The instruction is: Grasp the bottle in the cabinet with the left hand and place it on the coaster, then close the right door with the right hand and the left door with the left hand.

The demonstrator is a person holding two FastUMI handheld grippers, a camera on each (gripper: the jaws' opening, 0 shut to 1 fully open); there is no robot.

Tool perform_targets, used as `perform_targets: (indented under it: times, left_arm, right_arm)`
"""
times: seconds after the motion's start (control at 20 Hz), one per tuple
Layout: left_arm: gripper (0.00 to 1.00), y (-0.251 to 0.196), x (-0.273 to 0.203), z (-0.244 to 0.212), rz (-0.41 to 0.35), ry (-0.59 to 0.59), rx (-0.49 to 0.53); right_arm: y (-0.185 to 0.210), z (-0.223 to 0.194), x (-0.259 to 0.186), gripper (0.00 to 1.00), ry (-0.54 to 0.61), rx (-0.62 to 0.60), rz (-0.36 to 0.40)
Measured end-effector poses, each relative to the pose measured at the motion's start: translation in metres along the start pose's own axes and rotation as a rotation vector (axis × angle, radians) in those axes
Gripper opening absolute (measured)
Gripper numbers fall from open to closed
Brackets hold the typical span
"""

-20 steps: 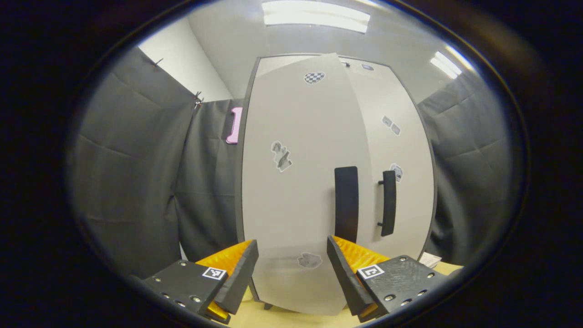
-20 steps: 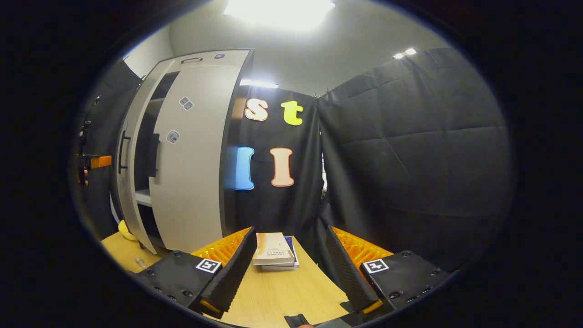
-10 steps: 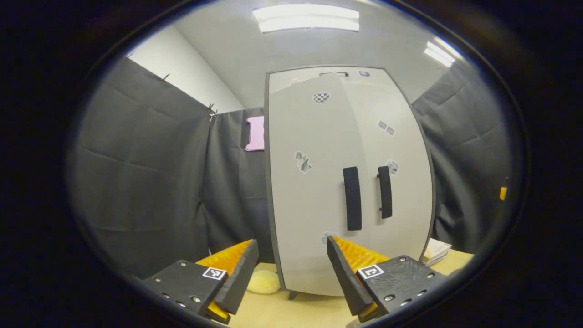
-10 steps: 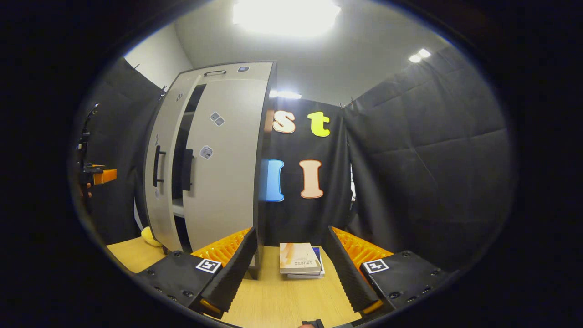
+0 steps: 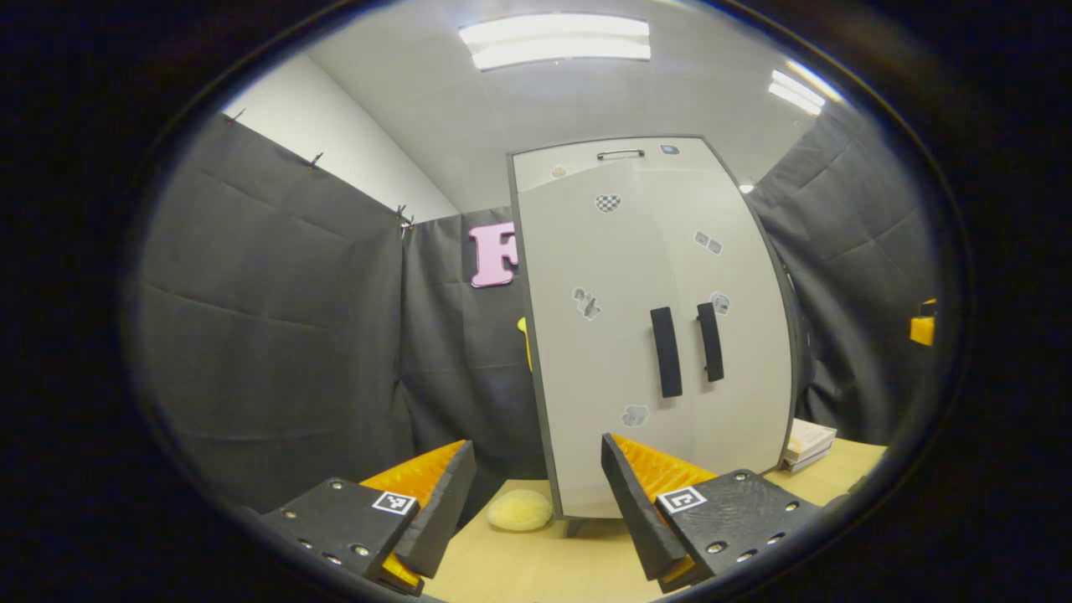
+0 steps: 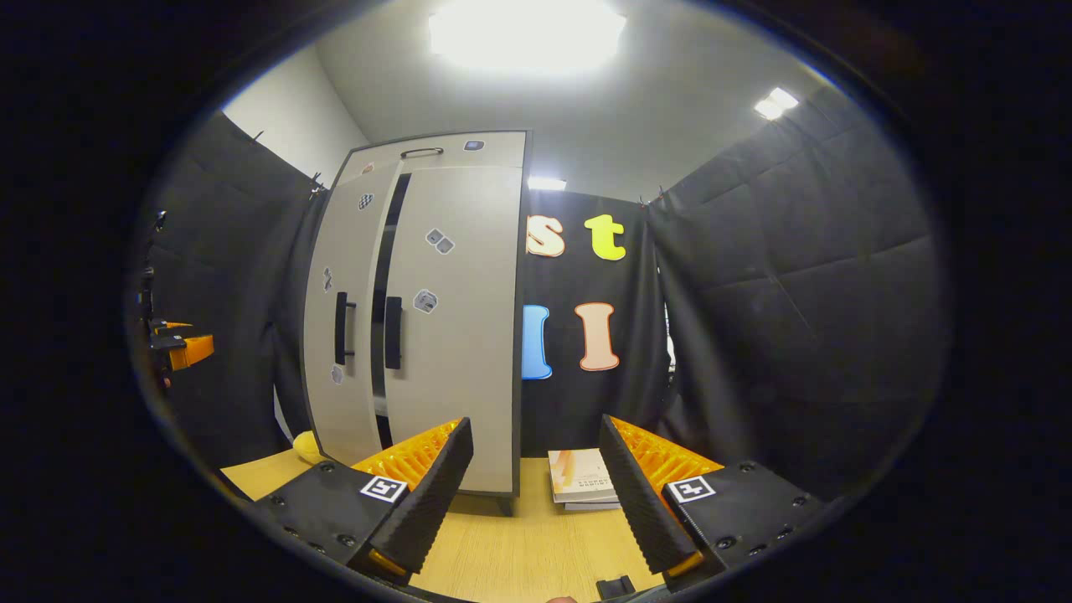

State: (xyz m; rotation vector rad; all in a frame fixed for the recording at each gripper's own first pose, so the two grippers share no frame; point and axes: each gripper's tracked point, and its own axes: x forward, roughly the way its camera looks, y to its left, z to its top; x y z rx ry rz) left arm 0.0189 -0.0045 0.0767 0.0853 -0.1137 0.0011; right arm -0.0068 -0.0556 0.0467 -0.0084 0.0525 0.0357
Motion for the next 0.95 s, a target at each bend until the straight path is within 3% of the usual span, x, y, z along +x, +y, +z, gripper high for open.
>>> perform_targets:
  times: [0.4,0.95]
  left_arm:
    - [0.89,0.030,-0.060,-0.017,0.007,0.019,0.000]
    - [0.89,0.041,-0.123,-0.025,-0.022,0.001,0.006]
  right_arm:
    - [0.035,0.007,-0.026,0.96,-0.013,0.001,0.035]
    - [0.050,0.002,-0.070,0.96,-0.016,-0.010,0.028]
